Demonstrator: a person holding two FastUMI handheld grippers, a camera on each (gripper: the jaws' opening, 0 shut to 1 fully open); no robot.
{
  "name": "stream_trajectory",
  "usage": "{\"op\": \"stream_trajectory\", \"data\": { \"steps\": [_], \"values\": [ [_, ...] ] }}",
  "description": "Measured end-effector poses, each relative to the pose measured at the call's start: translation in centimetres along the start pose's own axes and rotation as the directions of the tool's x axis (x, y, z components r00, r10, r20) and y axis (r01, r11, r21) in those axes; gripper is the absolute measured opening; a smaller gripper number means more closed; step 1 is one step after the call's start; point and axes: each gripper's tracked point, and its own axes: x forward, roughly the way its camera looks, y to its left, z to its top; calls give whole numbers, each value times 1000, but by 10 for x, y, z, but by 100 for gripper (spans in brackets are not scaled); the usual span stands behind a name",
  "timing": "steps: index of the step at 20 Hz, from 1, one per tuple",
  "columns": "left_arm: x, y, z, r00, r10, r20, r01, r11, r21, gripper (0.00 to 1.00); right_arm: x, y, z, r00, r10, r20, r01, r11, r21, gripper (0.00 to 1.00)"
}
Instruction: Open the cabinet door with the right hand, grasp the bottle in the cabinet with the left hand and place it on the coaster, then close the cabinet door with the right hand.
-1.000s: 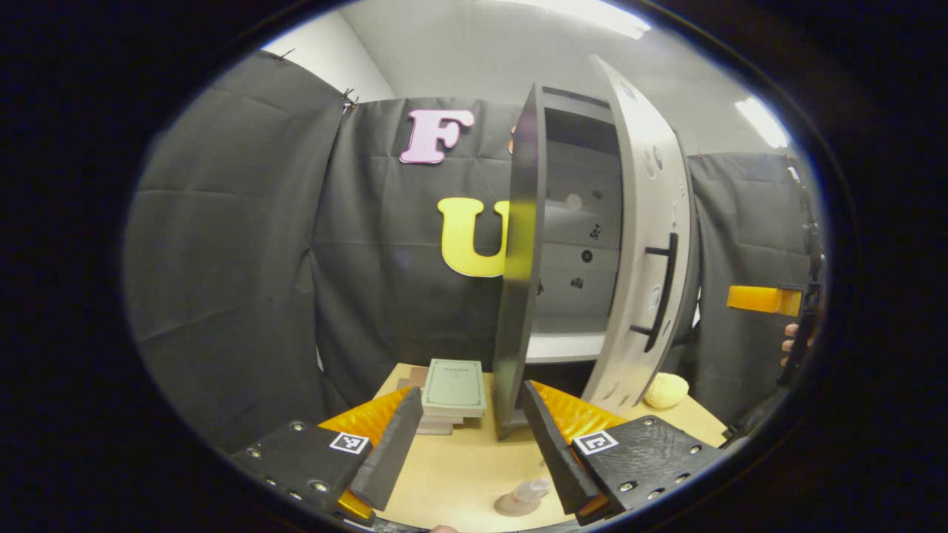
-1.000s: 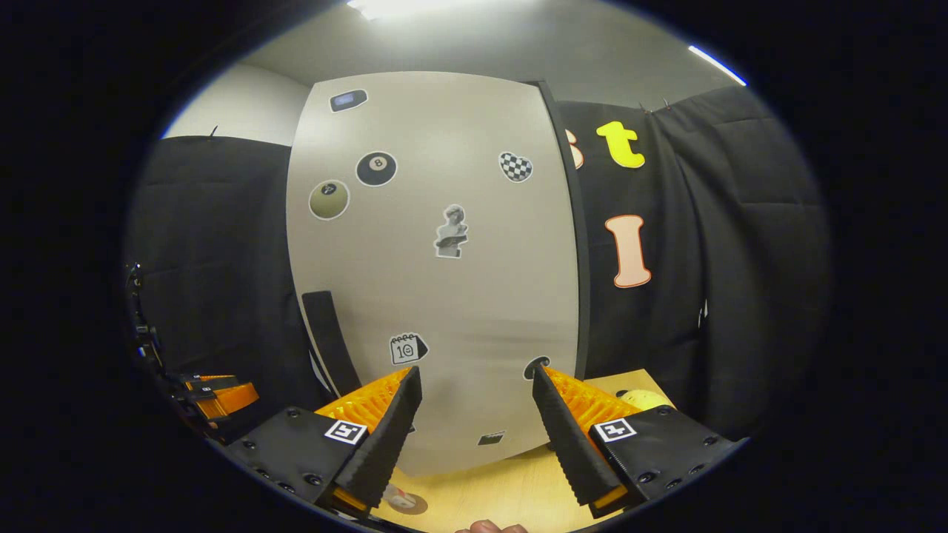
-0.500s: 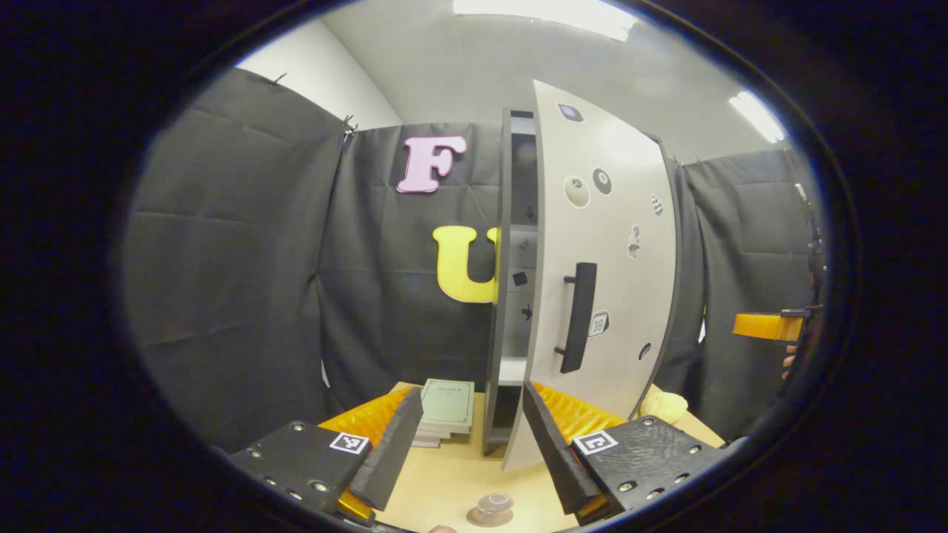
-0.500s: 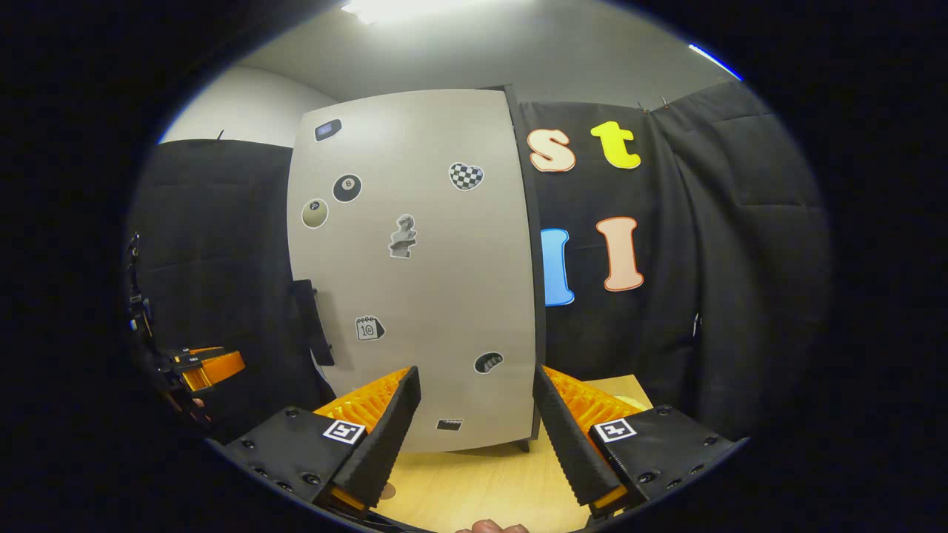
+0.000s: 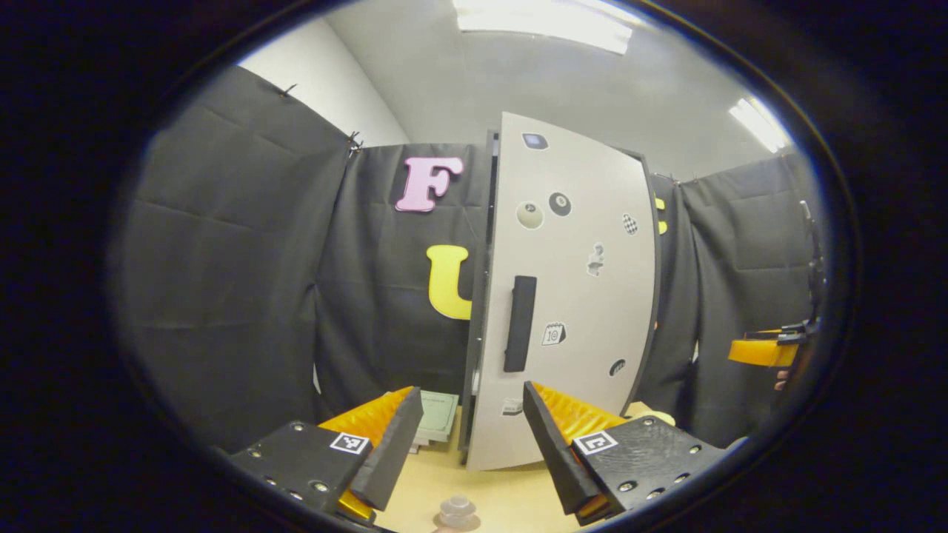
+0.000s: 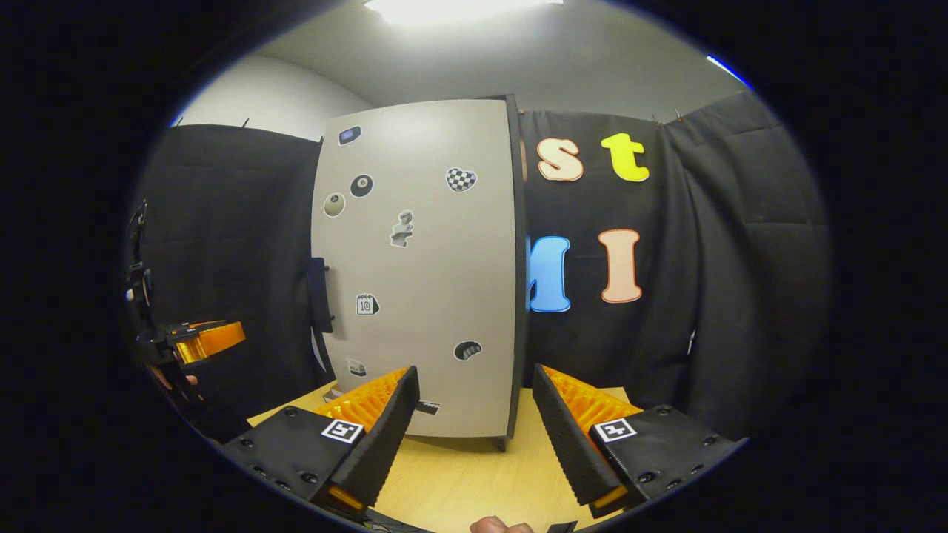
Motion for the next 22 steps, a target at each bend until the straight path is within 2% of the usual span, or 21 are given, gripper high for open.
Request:
{"op": "stream_trajectory", "data": {
  "steps": [1, 2, 3, 4, 5, 6, 7, 9, 10, 11, 17, 21, 22],
  "values": [
    [-2, -1, 3, 1000, 5, 9, -5, 1000, 5, 82, -1, 1, -2, 1000, 8, -5, -7, 1000, 5, 97],
    [-6, -2, 5, 1000, 11, 17, -11, 1000, 7, 82, -3, 0, -5, 1000, 12, -10, -12, 1000, 13, 93],
    [-8, -4, 7, 1000, 9, 22, -9, 1000, 2, 84, -5, -2, -7, 1000, 10, -15, -10, 1000, 24, 93],
    [-8, -8, 9, 1000, -2, 24, 2, 1000, -4, 82, -7, -3, -9, 1000, 10, -17, -9, 999, 41, 93],
    [-8, -11, 10, 1000, -6, 23, 6, 1000, -4, 82, -7, -3, -10, 1000, 15, -15, -14, 998, 58, 97],
    [-9, -10, 11, 1000, -2, 20, 2, 1000, 4, 82, -6, -6, -14, 1000, 10, -21, -9, 997, 71, 93],
    [-8, -9, 13, 1000, 5, 22, -6, 1000, 17, 82, -6, -9, -16, 1000, 3, -26, -1, 997, 80, 97],
    [-10, -4, 24, 998, 33, 58, -37, 998, 58, 82, -5, -19, -16, 999, -25, -22, 27, 995, 93, 97],
    [-9, -4, 29, 996, 35, 77, -42, 995, 86, 82, -3, -26, -11, 999, -42, 0, 42, 994, 105, 93],
    [-10, -5, 34, 995, 32, 92, -42, 993, 112, 82, -2, -33, -9, 998, -63, 21, 60, 991, 117, 97],
    [17, -22, 34, 995, -67, 75, 56, 989, 138, 82, -12, -64, -9, 973, -223, 63, 215, 970, 115, 98],
    [20, -31, 22, 991, -120, 55, 113, 986, 119, 86, -16, -57, -17, 960, -277, 50, 272, 958, 87, 98],
    [21, -32, 18, 990, -133, 52, 126, 985, 121, 82, -15, -54, -17, 958, -282, 49, 277, 957, 87, 98]
  ]
}}
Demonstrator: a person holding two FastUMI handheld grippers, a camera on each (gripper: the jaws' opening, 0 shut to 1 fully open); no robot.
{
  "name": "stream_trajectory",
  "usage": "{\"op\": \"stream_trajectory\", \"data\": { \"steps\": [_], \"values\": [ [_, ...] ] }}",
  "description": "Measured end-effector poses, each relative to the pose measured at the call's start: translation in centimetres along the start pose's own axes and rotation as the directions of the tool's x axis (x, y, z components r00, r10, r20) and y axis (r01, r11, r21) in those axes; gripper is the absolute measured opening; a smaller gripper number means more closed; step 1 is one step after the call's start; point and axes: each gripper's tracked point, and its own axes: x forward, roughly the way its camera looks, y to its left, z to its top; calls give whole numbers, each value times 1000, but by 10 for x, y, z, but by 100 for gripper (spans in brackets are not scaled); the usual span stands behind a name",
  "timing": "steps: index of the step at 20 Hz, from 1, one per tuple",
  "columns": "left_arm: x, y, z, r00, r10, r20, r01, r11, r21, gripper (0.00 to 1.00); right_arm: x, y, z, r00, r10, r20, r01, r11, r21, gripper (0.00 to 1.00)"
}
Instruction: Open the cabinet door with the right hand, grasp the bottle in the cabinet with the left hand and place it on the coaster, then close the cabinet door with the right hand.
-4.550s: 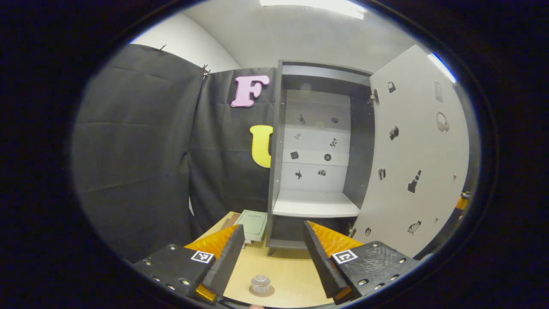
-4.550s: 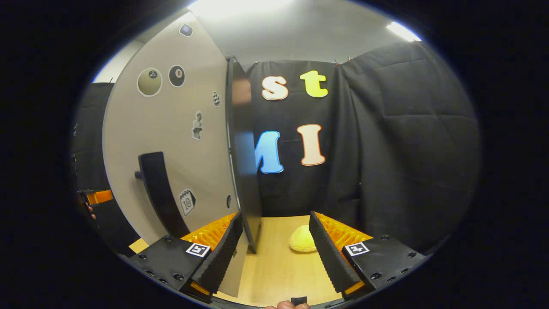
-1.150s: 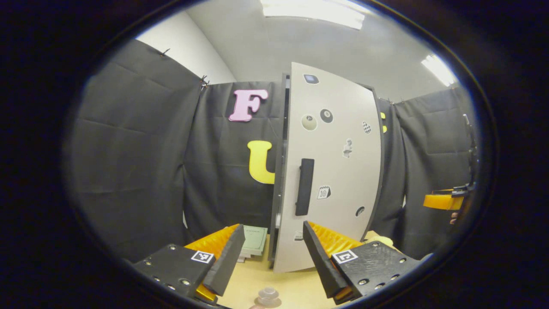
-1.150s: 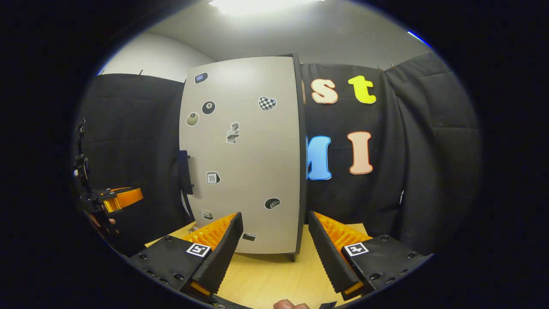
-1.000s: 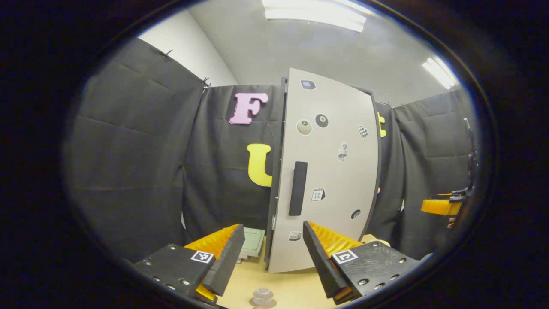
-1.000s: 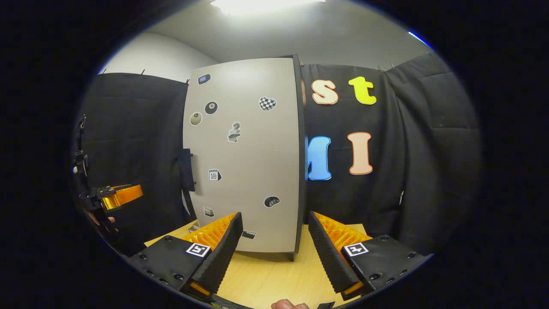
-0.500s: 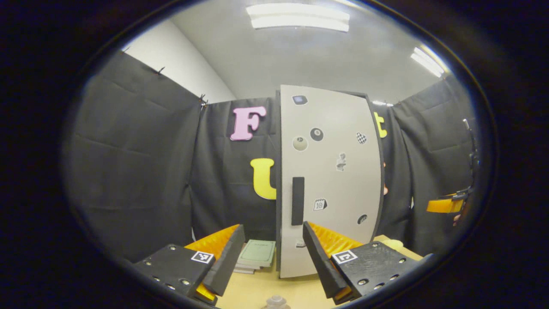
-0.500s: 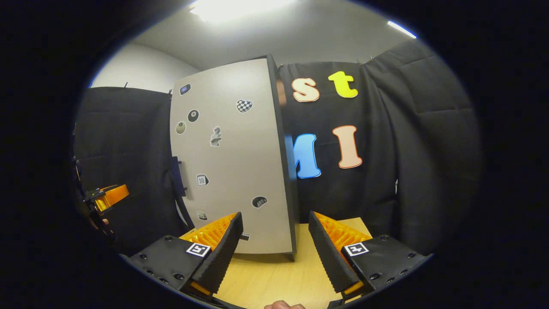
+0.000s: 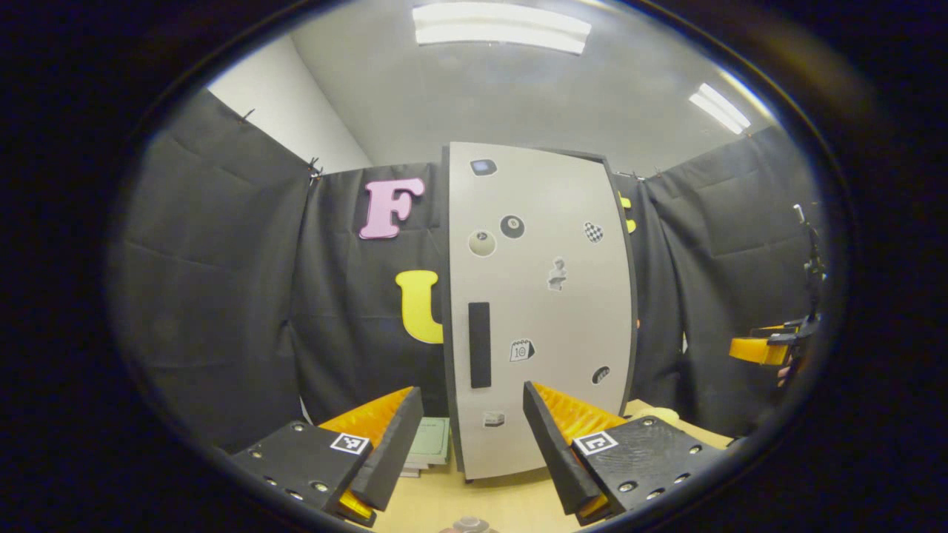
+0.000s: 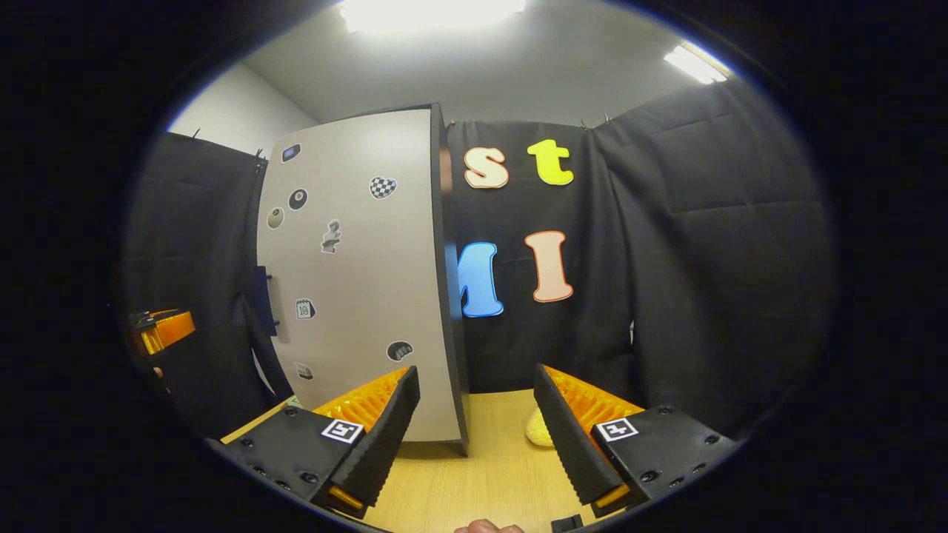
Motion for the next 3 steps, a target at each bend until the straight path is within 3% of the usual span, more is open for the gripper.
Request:
{"op": "stream_trajectory", "data": {
  "steps": [3],
  "values": [
    [-1, 5, -15, 1000, -13, -27, 13, 1000, -7, 82, -4, 6, 1, 1000, -24, 3, 24, 1000, -6, 98]
  ]
}}
